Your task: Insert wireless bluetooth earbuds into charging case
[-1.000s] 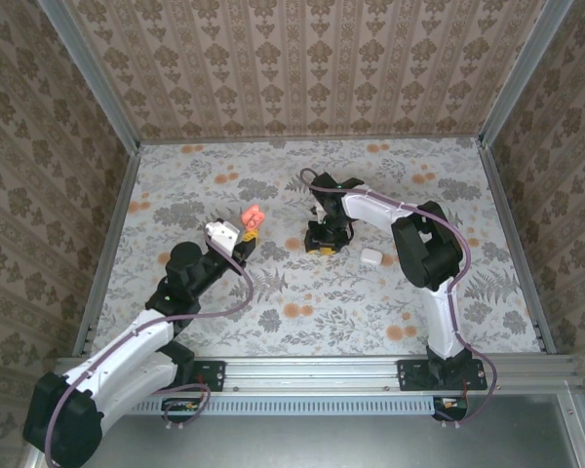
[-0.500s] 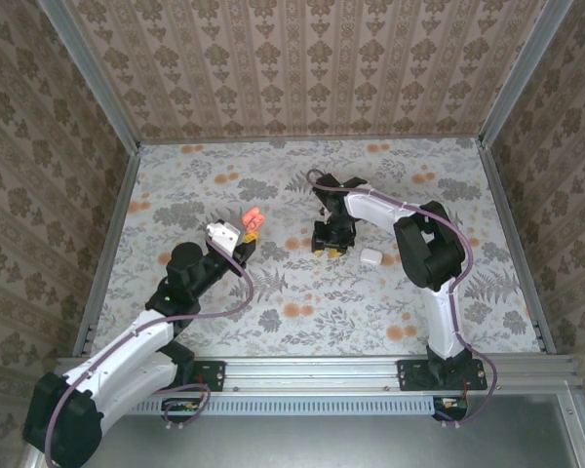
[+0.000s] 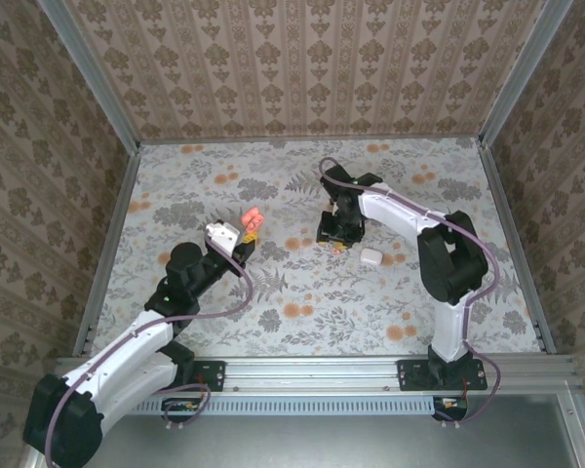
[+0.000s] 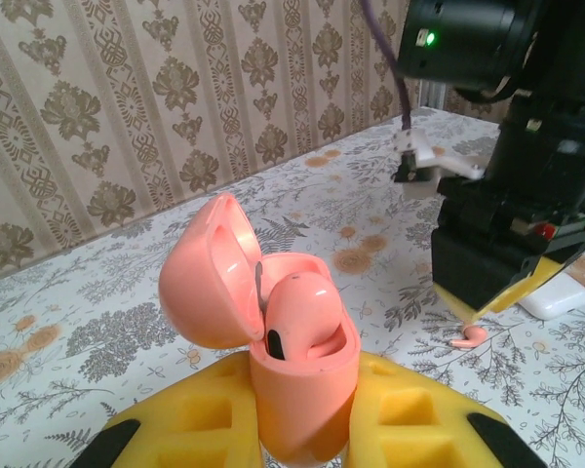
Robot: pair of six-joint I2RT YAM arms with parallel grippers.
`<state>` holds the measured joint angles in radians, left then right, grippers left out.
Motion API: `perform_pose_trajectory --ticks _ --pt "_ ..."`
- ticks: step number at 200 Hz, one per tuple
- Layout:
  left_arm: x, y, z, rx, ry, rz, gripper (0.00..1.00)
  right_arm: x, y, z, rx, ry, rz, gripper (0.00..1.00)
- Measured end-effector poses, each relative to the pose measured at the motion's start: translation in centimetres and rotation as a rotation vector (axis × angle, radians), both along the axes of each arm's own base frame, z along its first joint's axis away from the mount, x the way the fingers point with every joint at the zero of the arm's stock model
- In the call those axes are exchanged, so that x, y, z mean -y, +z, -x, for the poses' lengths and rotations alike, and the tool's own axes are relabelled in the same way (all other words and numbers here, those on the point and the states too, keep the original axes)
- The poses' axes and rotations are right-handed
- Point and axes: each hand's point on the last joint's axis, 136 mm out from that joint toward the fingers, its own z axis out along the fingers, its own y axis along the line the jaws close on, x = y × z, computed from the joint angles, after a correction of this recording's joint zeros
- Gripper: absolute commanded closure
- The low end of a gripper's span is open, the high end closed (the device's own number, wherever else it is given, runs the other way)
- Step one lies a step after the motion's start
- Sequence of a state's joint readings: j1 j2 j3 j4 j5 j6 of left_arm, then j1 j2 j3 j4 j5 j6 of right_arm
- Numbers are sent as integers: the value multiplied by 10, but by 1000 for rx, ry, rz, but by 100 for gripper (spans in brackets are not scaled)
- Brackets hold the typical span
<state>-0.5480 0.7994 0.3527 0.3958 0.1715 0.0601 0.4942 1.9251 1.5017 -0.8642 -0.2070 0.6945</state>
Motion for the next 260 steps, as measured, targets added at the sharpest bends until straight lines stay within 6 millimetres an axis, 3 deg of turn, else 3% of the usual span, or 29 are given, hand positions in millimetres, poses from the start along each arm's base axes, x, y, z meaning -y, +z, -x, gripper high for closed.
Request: perform_pose_trajectory --ticks 49,102,204,260 --pt "3 -8 -1 -24 -14 -12 92 17 -18 2 -56 -107 45 61" --pt "2 -9 -2 -29 -12 -13 92 17 -44 -4 -106 -125 81 65" --pt "-1 -11 -4 -34 -8 -15 92 27 -55 -8 -127 -130 131 70" --pt "0 -12 -5 -36 -8 -15 93 28 -58 -8 -129 -115 135 77"
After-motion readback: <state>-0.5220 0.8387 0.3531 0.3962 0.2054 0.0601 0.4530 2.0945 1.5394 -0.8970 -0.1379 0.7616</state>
